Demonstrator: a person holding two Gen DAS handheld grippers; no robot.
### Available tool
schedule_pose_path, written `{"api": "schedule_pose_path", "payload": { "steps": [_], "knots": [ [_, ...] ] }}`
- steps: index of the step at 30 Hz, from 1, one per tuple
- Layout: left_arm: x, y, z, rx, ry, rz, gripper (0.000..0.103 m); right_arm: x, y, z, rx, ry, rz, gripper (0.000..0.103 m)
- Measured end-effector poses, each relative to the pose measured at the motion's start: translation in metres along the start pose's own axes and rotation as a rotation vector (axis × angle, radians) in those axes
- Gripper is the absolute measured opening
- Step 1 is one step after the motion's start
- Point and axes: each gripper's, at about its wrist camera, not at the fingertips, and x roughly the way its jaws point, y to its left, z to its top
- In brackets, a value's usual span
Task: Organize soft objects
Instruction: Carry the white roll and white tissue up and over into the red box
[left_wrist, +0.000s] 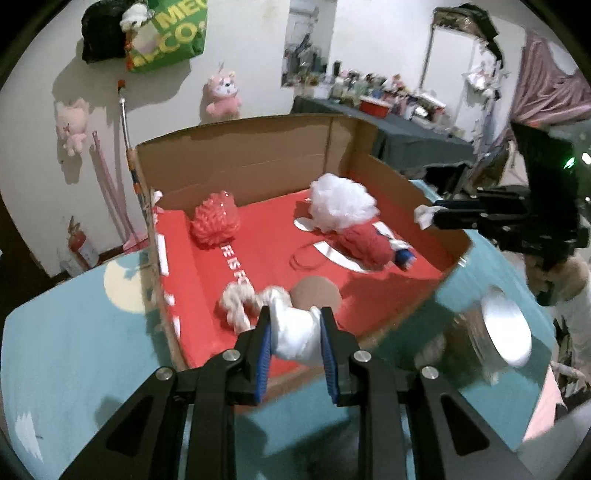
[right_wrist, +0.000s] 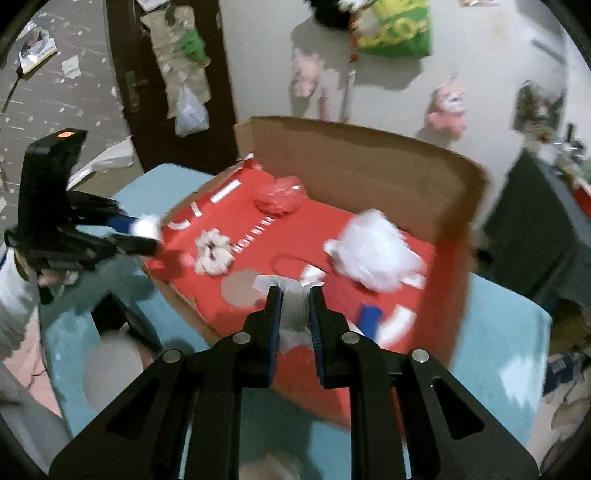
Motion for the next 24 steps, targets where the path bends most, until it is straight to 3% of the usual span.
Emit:
{"api": "schedule_pose_path", "payload": {
  "steps": [4,10,17,24],
  "knots": [
    [0.031,0.001,0.03,-0.015,0.067,0.026,0.026,0.051,-0.003,0.04,0.009,0.115,0.03,0.015],
    [0.076,0.014,0.055,-0.027,0.156,0.065,0.026,0.121,-0.012,0.066,0.065,0.258,0.036,0.015],
    [0.115,0.04,0.062,-0.115,0.259,0.052,0.026,0.159,-0.012,0.069,0.077,0.336,0.027,0.015],
    [0.132,0.049,0.059,-0.144,0.295,0.078,0.027,0.177,-0.01,0.07,0.082,0.38,0.019,0.017]
  ]
}}
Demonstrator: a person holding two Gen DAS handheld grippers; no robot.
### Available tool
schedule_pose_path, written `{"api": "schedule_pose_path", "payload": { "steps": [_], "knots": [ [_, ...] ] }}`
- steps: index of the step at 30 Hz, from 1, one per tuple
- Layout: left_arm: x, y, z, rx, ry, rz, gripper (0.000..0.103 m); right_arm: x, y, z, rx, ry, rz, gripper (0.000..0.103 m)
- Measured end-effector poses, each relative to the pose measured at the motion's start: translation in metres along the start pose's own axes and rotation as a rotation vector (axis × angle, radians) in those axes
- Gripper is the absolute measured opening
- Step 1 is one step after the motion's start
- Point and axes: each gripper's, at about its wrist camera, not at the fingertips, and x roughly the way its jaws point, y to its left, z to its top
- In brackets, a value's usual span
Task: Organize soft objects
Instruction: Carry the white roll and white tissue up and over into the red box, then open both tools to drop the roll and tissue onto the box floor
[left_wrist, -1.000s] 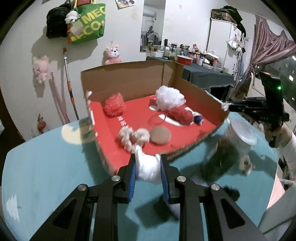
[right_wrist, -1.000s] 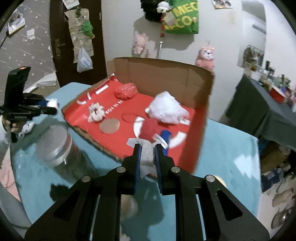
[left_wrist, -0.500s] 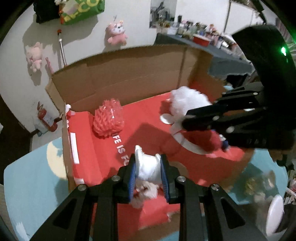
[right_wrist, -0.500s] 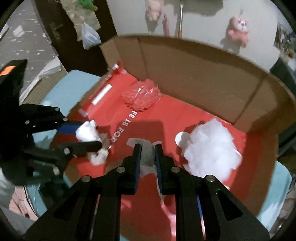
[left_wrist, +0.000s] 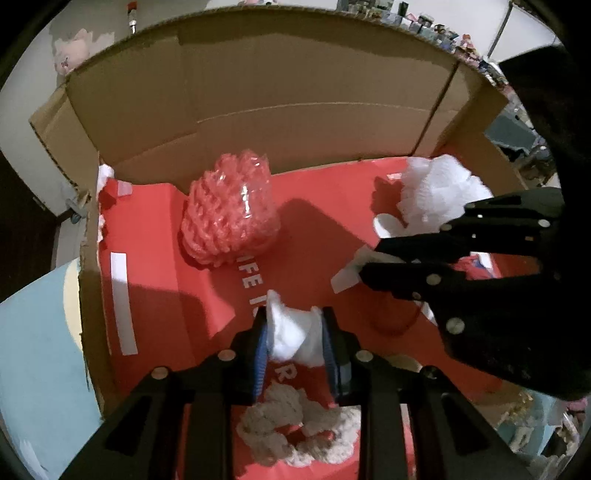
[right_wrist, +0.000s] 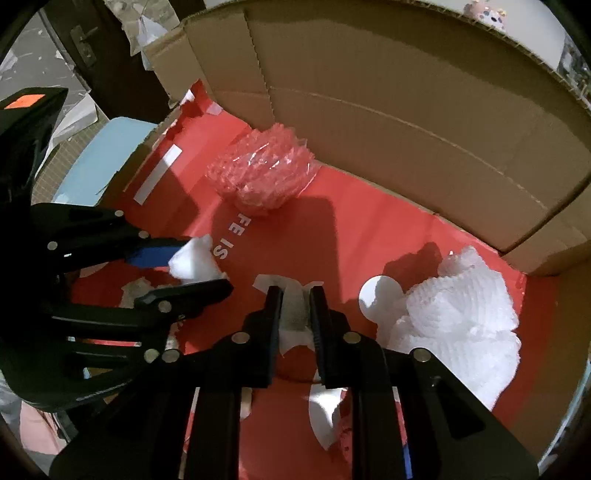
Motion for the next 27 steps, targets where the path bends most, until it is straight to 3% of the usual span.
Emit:
{"api": "schedule_pose_path", "payload": {
  "steps": [5,10,14,19,23,27],
  "knots": [
    [0.004,0.001,-0.005,-0.004,0.002,0.012,0.029,0.002,0.003,0.004,-0.008,0.001,-0.012,0.024],
    [0.004,0.009,-0.006,-0.011,-0.001,0.033,0.031,0.0,0.003,0.004,-0.015,-0.016,-0.05,0.053],
    [-0.003,0.016,-0.01,-0.037,-0.016,0.019,0.043,-0.007,0.0,0.004,-0.003,-0.035,-0.045,0.056],
    [-0.022,0.018,-0.018,-0.041,-0.052,0.032,0.047,-0.021,0.006,0.0,-0.02,-0.064,-0.074,0.062],
    [-0.048,0.012,-0.029,-0.044,-0.109,0.036,0.06,-0.05,0.008,-0.012,-0.005,-0.116,-0.095,0.069],
    [-0.082,0.006,-0.041,-0.051,-0.184,0.018,0.071,-0.091,0.012,-0.029,0.025,-0.198,-0.125,0.07]
  ]
}}
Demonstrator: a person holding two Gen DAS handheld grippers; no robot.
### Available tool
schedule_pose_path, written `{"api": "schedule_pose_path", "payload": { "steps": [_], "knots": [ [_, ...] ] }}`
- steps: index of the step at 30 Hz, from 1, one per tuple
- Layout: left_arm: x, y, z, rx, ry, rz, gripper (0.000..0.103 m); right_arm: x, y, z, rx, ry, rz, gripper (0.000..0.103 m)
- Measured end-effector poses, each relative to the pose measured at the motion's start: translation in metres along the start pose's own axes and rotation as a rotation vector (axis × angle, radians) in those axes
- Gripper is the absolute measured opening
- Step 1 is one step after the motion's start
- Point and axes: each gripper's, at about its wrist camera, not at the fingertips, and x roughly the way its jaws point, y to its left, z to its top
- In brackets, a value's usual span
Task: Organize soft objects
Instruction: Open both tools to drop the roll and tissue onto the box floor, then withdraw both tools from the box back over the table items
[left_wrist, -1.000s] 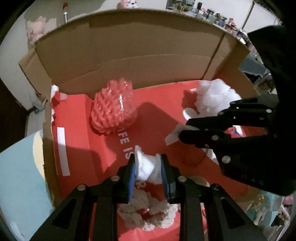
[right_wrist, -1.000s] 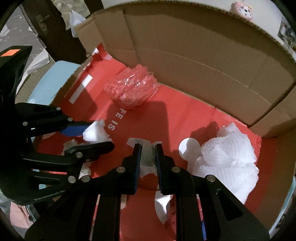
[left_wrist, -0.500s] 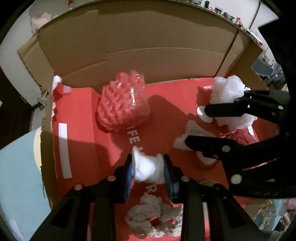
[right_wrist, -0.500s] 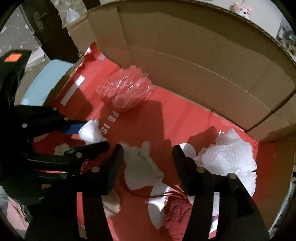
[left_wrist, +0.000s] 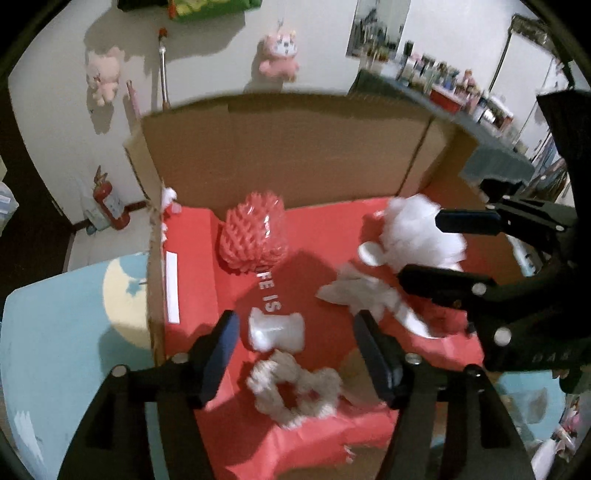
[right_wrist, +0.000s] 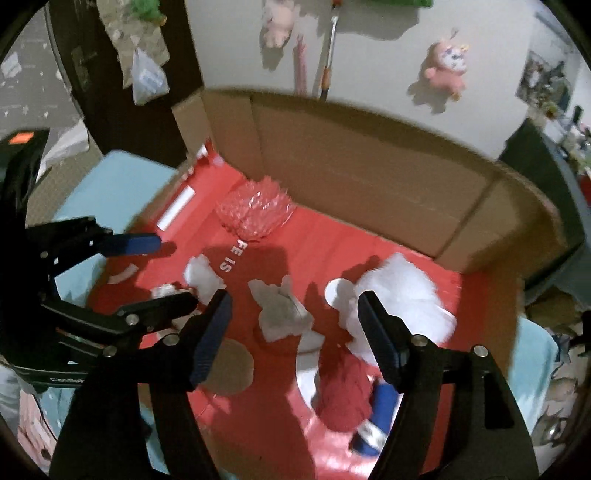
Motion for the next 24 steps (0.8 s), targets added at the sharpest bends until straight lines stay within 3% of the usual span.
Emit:
{"api": "schedule_pose_path", "payload": {
  "steps": [7,12,16,19,21,24],
  "knots": [
    [-0.06,-0.041,-0.02,0.006,-0.166,-0.014,0.083,-0.086,0.009,-0.037,0.016,-0.144,-0.08,0.074],
    [-0.106,-0.07,-0.043,0.026,-0.3,-0.008,0.095,-0.15,0.034,-0.084,0.01,-0.26,-0.135,0.078],
    [-0.141,-0.086,-0.073,0.036,-0.393,-0.007,0.099,-0.188,0.059,-0.129,-0.008,-0.373,-0.198,0.088],
    [-0.16,-0.097,-0.098,0.041,-0.454,-0.004,0.102,-0.207,0.078,-0.159,-0.041,-0.449,-0.255,0.09],
    [-0.17,-0.105,-0.116,0.046,-0.49,-0.011,0.103,-0.219,0.088,-0.182,-0.046,-0.499,-0.296,0.097],
    [-0.175,-0.117,-0.14,0.048,-0.514,-0.021,0.103,-0.229,0.095,-0.214,-0.021,-0.551,-0.31,0.098]
  ]
}}
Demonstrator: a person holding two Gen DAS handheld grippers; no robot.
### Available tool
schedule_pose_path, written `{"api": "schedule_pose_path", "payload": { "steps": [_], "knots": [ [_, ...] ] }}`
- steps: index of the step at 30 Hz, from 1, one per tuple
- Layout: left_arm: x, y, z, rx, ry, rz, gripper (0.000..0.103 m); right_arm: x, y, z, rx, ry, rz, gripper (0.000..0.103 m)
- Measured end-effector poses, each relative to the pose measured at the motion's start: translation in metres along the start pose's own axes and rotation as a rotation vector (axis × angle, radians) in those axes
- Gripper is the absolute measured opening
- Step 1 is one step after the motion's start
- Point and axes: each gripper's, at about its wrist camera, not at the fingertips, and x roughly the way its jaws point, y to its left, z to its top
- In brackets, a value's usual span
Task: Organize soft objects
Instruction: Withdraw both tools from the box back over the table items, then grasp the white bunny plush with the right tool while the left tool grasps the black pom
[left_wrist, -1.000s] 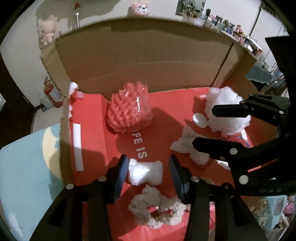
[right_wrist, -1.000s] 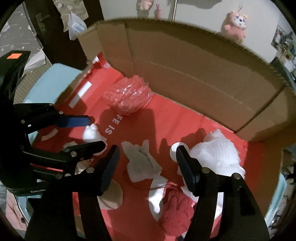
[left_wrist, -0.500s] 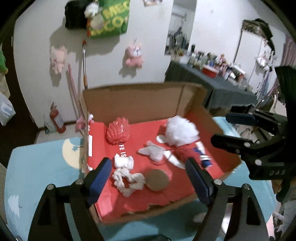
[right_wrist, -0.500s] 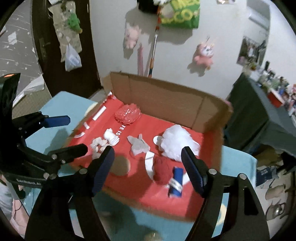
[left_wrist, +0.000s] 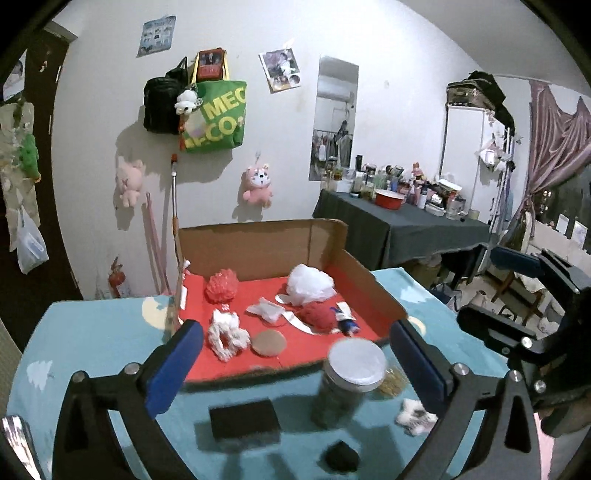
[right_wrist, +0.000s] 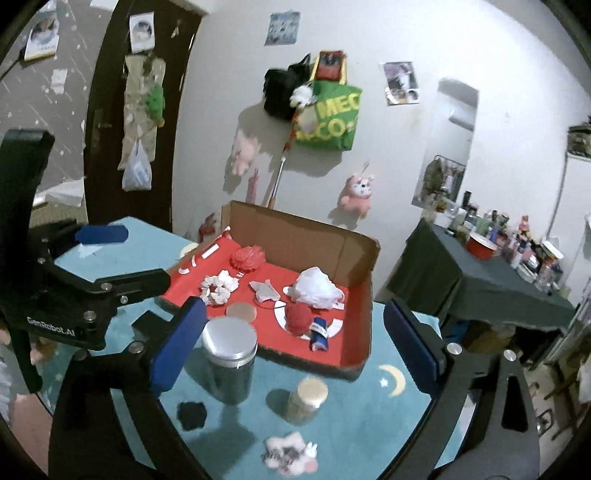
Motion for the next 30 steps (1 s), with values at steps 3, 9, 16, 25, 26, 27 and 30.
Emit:
{"api": "schedule_pose_path", "payload": {
  "steps": [3,9,16,25,26,27,30],
  "knots": [
    [-0.007,-0.008,-0.02,-0.009,-0.006,-0.014,0.103,-0.009,-0.002,-0.02,0.04,0.004,-0.019,0.098],
    [-0.004,-0.022,-0.062,-0.019,0.021,0.005,0.103,-0.013,-0.004,-0.064,0.097,0.033,-0.047,0.098],
    [0.024,-0.028,-0.106,-0.033,0.14,-0.017,0.103,0.017,-0.006,-0.112,0.142,0.158,-0.044,0.098],
    [0.053,-0.022,-0.133,-0.057,0.253,-0.013,0.103,0.047,-0.016,-0.146,0.199,0.282,0.011,0.098],
    [0.056,-0.022,-0.134,-0.056,0.262,-0.013,0.103,0.05,-0.018,-0.149,0.205,0.293,0.017,0.098],
    [0.058,-0.022,-0.135,-0.054,0.27,-0.016,0.102,0.055,-0.019,-0.152,0.211,0.311,0.027,0.098],
    [0.065,-0.022,-0.136,-0.046,0.299,-0.033,0.096,0.066,-0.022,-0.158,0.221,0.355,0.048,0.098]
  ]
}}
